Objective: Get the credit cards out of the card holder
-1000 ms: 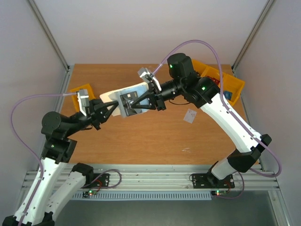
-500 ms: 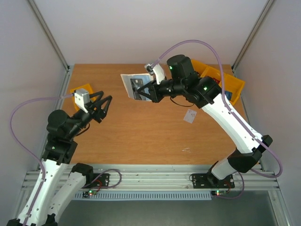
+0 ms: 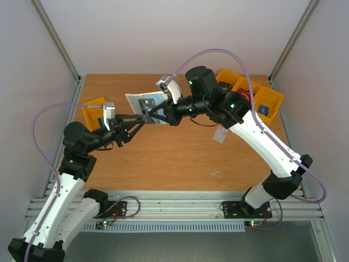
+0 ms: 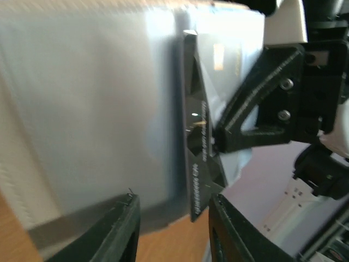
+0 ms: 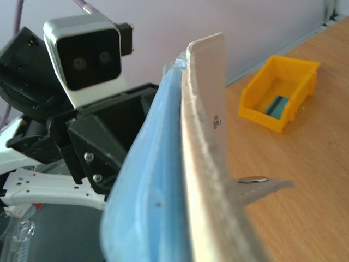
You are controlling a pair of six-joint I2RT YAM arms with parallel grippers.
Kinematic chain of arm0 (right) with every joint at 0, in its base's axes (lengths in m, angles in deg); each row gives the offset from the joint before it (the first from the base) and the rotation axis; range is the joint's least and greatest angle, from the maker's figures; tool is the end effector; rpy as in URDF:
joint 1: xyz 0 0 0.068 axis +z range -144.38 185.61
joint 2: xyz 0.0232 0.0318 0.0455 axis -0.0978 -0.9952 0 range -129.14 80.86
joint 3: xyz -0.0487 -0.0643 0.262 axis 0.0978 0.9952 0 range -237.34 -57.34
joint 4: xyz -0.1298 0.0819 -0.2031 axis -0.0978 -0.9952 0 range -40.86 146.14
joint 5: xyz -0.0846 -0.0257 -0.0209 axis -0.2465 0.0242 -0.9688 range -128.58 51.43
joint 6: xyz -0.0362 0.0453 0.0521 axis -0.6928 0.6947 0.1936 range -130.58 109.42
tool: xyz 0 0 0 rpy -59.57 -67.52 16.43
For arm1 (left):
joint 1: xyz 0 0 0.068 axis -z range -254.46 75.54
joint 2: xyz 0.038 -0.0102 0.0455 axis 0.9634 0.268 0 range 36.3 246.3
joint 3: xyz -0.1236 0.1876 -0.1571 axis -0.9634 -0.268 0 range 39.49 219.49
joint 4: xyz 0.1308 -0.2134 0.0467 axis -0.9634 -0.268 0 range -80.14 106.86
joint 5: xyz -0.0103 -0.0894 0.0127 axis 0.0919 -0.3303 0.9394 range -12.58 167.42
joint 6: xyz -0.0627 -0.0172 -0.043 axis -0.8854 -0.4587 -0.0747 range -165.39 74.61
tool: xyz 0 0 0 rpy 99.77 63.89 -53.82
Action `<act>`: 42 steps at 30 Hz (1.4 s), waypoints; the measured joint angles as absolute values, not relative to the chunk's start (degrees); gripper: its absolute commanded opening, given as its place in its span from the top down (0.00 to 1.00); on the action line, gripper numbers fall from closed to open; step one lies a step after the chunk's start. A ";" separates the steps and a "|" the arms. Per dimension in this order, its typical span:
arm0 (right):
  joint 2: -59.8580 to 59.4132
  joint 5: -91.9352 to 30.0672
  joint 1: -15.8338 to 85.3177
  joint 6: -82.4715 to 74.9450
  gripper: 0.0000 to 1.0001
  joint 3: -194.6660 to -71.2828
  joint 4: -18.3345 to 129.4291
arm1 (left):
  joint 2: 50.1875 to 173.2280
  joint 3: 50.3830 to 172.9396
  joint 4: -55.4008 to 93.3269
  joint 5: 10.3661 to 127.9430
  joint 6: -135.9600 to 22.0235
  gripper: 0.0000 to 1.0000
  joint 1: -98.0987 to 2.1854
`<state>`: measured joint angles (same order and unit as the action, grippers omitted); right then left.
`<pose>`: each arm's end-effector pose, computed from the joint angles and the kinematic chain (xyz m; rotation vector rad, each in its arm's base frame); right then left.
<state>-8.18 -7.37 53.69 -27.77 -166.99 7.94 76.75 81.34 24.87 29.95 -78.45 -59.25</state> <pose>0.1967 0.2708 0.4580 -1.4079 1.5507 0.8890 0.1527 -0.0924 0.3710 0.5044 1.5095 -1.2481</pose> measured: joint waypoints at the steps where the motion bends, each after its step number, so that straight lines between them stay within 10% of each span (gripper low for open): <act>1: -8.18 -6.61 53.69 -27.77 0.99 -166.99 8.53 | 76.73 81.34 25.09 29.01 -78.23 0.70 -59.15; 17: -9.33 -2.72 54.50 -28.34 0.99 -166.90 13.05 | 76.03 81.62 27.56 23.70 -75.19 0.72 -57.62; 22: -9.47 -0.80 54.54 -29.34 0.98 -166.90 13.84 | 76.09 81.71 28.69 24.36 -77.51 1.00 -57.75; 32: -8.94 1.96 53.49 -31.11 0.61 -164.54 15.43 | 75.57 81.69 29.31 24.93 -79.28 1.00 -57.81; 38: -5.97 6.44 50.15 -30.35 0.63 -158.48 16.16 | 74.67 81.14 27.84 27.40 -78.84 1.00 -58.53; 42: -4.48 9.74 48.49 -28.03 0.80 -155.84 18.14 | 74.08 80.38 26.20 27.72 -77.22 1.00 -58.62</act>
